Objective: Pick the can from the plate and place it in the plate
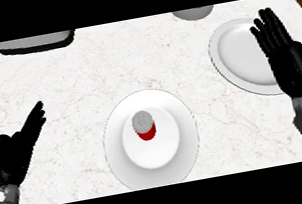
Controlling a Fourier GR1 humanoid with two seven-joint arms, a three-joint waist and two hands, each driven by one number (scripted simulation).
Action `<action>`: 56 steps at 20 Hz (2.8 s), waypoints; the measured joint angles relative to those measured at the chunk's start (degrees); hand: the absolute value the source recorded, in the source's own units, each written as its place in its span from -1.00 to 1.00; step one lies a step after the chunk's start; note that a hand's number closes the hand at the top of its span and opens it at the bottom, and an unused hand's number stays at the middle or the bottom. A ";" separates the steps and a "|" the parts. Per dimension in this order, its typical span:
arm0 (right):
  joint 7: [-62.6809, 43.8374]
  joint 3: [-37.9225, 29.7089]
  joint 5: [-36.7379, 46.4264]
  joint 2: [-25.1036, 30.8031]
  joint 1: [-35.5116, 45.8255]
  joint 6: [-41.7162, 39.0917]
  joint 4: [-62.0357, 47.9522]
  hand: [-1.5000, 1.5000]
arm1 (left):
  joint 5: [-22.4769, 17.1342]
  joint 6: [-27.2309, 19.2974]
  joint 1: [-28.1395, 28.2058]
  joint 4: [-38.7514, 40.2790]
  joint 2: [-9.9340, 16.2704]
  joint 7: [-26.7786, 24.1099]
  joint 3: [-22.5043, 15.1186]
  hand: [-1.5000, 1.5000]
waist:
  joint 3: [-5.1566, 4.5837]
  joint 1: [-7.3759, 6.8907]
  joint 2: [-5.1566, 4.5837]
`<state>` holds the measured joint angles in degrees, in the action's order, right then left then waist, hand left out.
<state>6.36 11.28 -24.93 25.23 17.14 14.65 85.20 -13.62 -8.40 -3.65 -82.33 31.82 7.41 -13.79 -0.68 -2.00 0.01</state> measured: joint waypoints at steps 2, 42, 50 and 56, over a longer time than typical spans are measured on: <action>-2.28 2.66 0.17 -1.33 2.14 -1.36 1.31 1.00 | 0.53 -1.09 0.13 0.73 -1.56 -0.83 0.09 0.00 | 0.26 0.45 -0.02; -11.79 33.48 37.11 -10.32 31.09 -31.63 -14.53 -1.00 | 4.54 -11.30 -0.18 0.73 -14.31 2.89 0.00 0.00 | 0.63 1.58 0.07; -14.49 31.11 43.18 -16.44 31.77 -38.34 -20.42 -1.00 | 6.52 -10.87 0.65 -1.20 -15.43 4.49 0.91 0.00 | 0.67 1.54 -0.01; -11.41 28.49 49.13 -19.40 30.34 -40.42 -23.96 -1.00 | 8.47 -10.36 0.46 -1.45 -16.98 5.15 1.64 0.00 | 0.67 1.64 -0.04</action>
<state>-5.05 39.77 24.20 5.83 47.48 -25.77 61.24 -5.15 -18.76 -3.19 -83.78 14.84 12.56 -12.16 -0.01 -0.36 -0.03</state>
